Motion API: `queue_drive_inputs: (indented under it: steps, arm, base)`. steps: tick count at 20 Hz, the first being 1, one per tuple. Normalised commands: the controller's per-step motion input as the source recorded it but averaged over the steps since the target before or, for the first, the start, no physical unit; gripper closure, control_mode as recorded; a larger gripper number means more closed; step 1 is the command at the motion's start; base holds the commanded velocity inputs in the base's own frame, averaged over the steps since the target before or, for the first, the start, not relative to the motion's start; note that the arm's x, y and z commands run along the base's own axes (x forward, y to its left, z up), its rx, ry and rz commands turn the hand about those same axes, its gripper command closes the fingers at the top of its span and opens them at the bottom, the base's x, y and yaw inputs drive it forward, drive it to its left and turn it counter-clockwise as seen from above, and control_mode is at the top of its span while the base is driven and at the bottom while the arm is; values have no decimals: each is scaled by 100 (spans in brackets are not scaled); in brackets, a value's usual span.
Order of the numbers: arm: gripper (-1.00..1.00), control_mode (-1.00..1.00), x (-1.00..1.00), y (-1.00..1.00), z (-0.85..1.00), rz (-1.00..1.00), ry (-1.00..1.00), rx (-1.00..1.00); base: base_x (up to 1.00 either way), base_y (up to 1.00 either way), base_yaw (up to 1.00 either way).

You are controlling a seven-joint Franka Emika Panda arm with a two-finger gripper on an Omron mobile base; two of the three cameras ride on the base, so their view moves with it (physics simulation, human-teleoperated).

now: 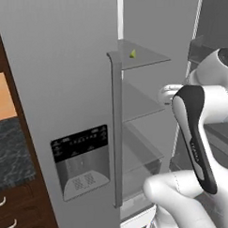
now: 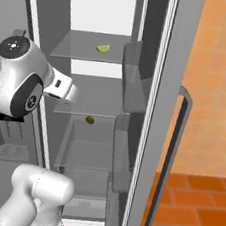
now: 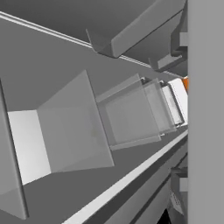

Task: Grab a lemon wedge from the fridge and one ice cube from the ice bowl, and put them in the glass of lemonade.

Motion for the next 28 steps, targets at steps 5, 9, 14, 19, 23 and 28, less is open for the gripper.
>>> queue_drive_inputs:
  steps: [5,9,14,19,23,28]
  arm:
    - [-100,100,0,0,0,0,0,0]
    - [-100,100,0,0,0,0,0,0]
    - [-100,100,0,0,0,0,0,0]
    - [-100,100,0,0,0,0,0,0]
    - [-100,-100,0,0,13,0,0,0]
    - [-100,-100,-5,0,44,-1,-3,8]
  base:
    - [19,-37,0]
    - [47,4,0]
    - [78,26,0]
    - [31,6,0]
    - [0,0,0]
    - [0,0,0]
